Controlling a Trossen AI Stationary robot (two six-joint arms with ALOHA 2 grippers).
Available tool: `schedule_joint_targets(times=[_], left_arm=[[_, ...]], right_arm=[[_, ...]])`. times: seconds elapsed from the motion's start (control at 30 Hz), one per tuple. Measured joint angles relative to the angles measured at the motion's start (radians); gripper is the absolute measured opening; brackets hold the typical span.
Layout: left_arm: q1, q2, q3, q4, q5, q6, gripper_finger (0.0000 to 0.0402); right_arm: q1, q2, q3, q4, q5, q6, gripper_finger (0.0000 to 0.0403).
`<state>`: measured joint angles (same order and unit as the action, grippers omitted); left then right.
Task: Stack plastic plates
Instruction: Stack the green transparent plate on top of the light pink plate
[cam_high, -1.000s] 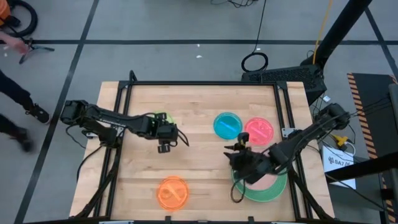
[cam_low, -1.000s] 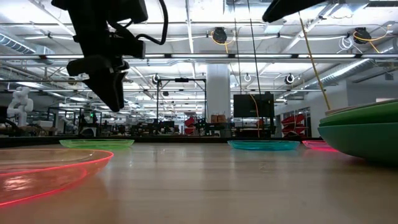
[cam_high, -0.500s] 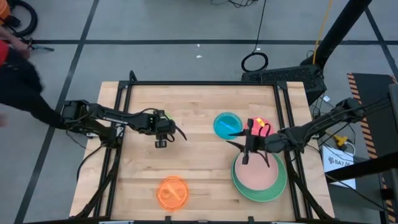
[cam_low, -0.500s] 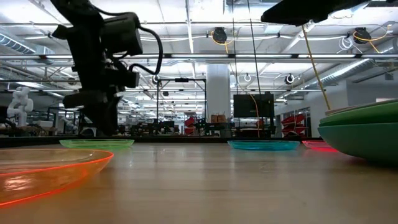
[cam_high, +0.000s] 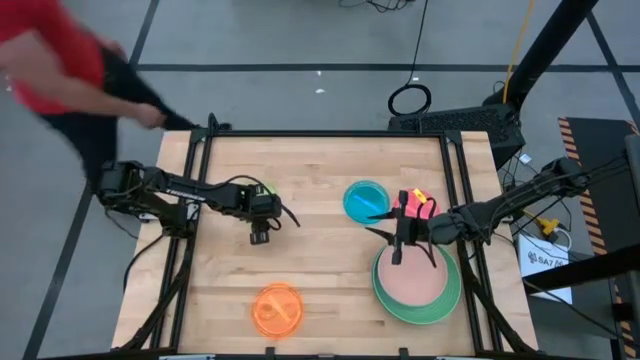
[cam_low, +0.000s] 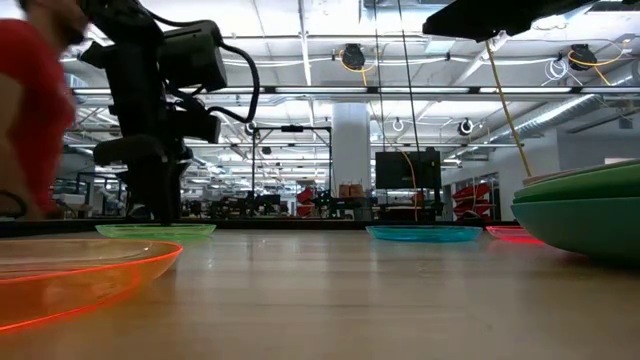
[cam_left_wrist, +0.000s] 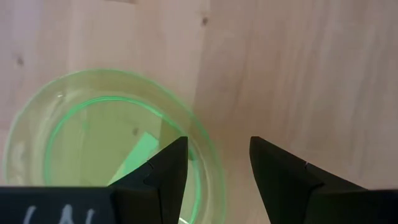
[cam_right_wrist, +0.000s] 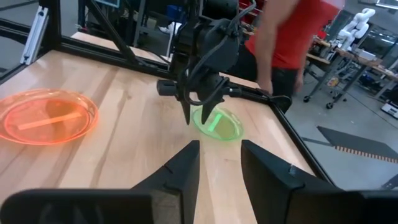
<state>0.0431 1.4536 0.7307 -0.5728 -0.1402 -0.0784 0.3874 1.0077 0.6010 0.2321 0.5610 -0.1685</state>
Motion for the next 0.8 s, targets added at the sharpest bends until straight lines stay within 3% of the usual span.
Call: schedule_joint_targets(times=[0.8], left_arm=[[0.009,-0.001,-0.079,0.114,-0.071,-0.063,0.0179]], right_arm=[[0.0,0.0,0.0,0.003,0.013,-0.008,0.0109]])
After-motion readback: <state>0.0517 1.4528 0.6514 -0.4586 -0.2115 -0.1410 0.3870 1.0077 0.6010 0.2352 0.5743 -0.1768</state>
